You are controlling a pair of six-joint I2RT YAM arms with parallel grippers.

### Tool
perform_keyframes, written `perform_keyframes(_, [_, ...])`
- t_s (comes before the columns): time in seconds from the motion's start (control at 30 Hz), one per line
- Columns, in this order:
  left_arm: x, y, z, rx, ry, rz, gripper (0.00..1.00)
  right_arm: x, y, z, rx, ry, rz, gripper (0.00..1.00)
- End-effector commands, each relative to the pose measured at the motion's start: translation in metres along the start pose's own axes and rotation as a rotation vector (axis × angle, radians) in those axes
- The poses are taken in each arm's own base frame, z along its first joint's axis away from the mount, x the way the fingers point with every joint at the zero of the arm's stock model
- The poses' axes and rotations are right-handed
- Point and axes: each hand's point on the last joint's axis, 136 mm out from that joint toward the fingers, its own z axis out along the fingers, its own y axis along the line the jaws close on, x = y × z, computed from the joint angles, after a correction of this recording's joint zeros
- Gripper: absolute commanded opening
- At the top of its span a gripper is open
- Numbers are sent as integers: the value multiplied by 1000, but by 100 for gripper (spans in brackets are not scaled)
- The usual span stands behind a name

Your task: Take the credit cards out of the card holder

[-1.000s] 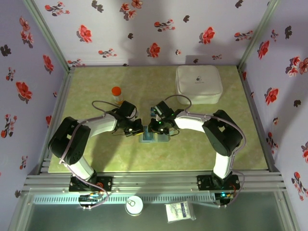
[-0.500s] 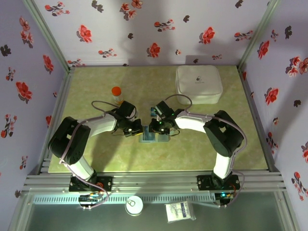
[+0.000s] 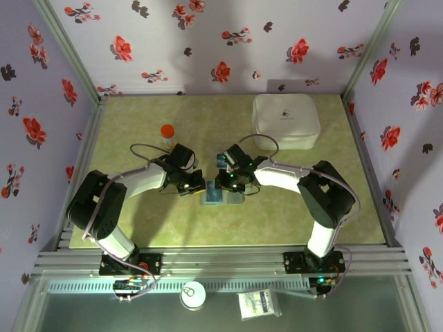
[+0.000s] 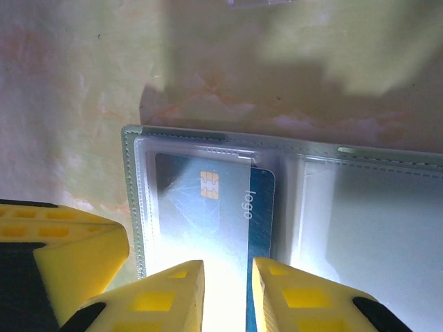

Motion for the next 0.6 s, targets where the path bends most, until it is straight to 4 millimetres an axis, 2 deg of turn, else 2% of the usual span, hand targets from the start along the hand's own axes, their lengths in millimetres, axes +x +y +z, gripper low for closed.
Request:
perform_keyframes(0.0, [-1, -14, -5, 27, 3, 15, 0, 3, 4, -3, -21, -3, -14, 25])
perform_keyframes(0.23, [2, -7, 10, 16, 33, 9, 0, 5, 5, 3, -37, 21, -10, 24])
perform_keyframes(0.4, [5, 5, 16, -27, 43, 5, 0, 7, 5, 8, -49, 33, -5, 22])
perform_keyframes(0.57, [6, 9, 17, -45, 45, 4, 0, 8, 3, 11, -45, 39, -2, 22])
